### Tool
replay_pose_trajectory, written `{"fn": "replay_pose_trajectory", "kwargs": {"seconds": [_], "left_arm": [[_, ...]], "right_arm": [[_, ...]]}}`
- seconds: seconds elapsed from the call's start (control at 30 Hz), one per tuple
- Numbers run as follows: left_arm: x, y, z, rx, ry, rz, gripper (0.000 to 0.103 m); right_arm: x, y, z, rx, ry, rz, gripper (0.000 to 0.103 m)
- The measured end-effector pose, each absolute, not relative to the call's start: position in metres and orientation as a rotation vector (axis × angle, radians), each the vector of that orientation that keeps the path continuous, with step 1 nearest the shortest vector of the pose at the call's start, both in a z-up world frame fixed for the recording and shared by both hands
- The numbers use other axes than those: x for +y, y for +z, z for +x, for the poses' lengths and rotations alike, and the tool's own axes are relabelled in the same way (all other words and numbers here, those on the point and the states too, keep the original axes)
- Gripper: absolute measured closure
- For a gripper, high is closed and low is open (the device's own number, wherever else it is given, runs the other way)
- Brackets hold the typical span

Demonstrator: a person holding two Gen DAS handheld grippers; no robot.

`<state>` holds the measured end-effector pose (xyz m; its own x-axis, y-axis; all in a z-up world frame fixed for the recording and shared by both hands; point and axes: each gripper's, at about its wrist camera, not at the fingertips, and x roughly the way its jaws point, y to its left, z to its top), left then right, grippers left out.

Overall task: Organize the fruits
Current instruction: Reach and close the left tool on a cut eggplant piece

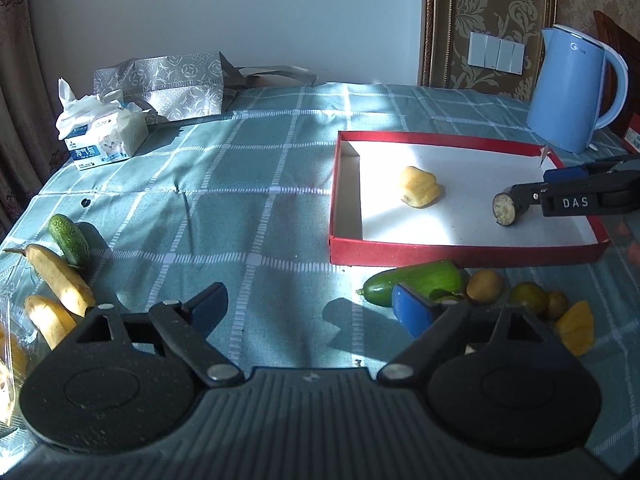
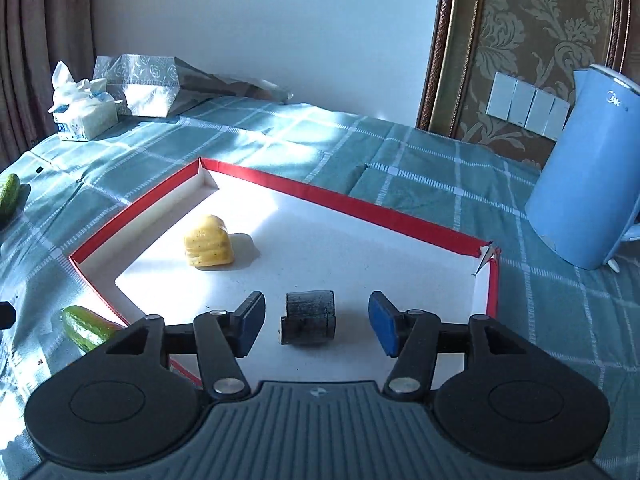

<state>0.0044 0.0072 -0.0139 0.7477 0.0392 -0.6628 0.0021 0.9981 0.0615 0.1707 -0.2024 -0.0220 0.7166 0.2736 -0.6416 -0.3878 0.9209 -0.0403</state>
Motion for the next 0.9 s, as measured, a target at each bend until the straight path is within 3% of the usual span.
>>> {"fn": "replay_pose_trajectory", "kwargs": {"seconds": [0.3,0.9], "left_arm": [[-0.048,-0.036,-0.019,0.7,-0.283,0.324,0.016],[-0.066,-0.051,-0.017,0.685,-0.638,0.508,0.023]], "right_arm": [[-0.249,-0.015,0.09,0.666,0.312,-0.186,0.046],[-0.251,-0.046,0.018,0.782,0.219,-0.17,0.047]]}}
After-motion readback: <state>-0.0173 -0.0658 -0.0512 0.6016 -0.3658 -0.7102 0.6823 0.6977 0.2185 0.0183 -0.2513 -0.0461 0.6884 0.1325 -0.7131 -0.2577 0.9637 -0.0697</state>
